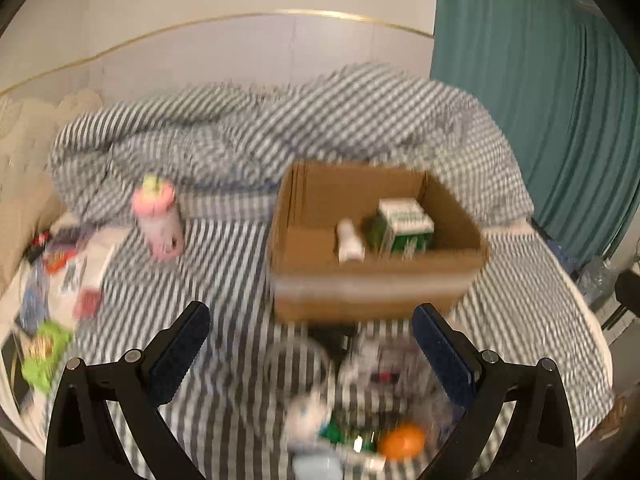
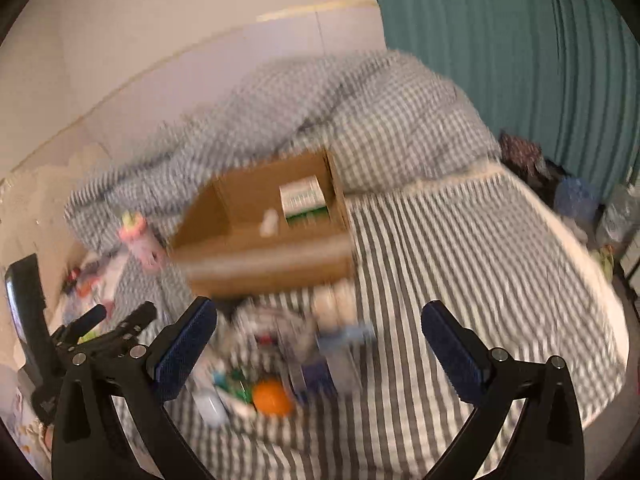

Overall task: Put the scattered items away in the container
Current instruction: 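Grasp the blue water bottle with the right gripper while the left gripper grasps the light-blue earbud case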

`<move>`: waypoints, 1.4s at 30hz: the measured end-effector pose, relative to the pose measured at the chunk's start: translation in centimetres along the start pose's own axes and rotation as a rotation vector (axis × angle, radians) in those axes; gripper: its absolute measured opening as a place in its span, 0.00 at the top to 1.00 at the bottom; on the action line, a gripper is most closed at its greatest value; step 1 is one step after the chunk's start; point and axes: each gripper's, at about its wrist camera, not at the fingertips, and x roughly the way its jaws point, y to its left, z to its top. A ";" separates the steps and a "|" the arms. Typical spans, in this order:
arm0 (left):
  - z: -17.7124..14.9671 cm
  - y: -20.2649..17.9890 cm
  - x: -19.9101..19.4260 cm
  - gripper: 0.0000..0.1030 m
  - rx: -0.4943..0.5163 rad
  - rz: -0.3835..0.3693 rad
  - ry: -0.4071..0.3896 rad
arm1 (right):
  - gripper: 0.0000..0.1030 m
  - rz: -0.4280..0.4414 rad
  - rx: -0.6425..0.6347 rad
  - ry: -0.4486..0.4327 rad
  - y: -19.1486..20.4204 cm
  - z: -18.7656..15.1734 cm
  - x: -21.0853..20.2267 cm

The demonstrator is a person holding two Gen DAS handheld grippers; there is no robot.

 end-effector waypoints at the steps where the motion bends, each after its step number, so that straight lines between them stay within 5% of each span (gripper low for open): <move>1: -1.4 0.4 0.2 0.00 -0.008 -0.003 0.018 | 0.00 -0.001 -0.001 0.019 -0.3 -1.2 0.5; 7: -8.5 1.9 2.2 0.00 -0.037 -0.009 0.116 | 0.00 -0.023 0.000 0.133 -1.1 -6.5 4.9; 17: -14.1 1.3 5.3 0.00 0.009 -0.066 0.193 | 0.00 -0.011 -0.023 0.224 -1.6 -8.0 10.2; 32: -14.4 1.9 8.9 0.00 -0.036 -0.098 0.268 | 0.00 -0.043 -0.089 0.289 0.8 -8.8 15.6; 42: -15.3 -0.1 9.4 0.03 0.051 -0.102 0.287 | 0.05 0.027 -0.011 0.309 -0.9 -8.3 17.3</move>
